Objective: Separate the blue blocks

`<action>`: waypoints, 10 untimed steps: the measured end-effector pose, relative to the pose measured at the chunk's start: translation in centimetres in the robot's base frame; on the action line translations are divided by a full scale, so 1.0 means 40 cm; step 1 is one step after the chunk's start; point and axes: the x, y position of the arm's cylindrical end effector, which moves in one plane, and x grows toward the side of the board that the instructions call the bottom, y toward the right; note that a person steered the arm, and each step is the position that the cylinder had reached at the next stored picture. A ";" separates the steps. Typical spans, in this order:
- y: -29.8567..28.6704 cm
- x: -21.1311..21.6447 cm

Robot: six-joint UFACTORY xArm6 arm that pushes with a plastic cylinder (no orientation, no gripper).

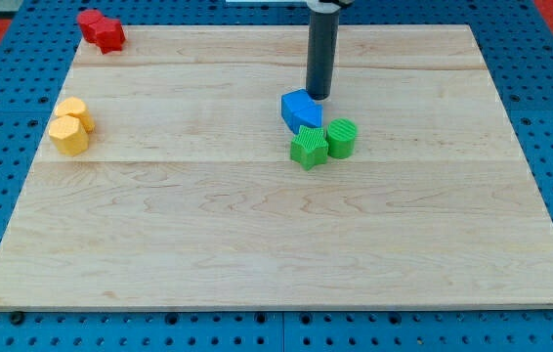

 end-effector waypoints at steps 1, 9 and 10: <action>-0.019 0.034; -0.086 0.090; -0.068 0.082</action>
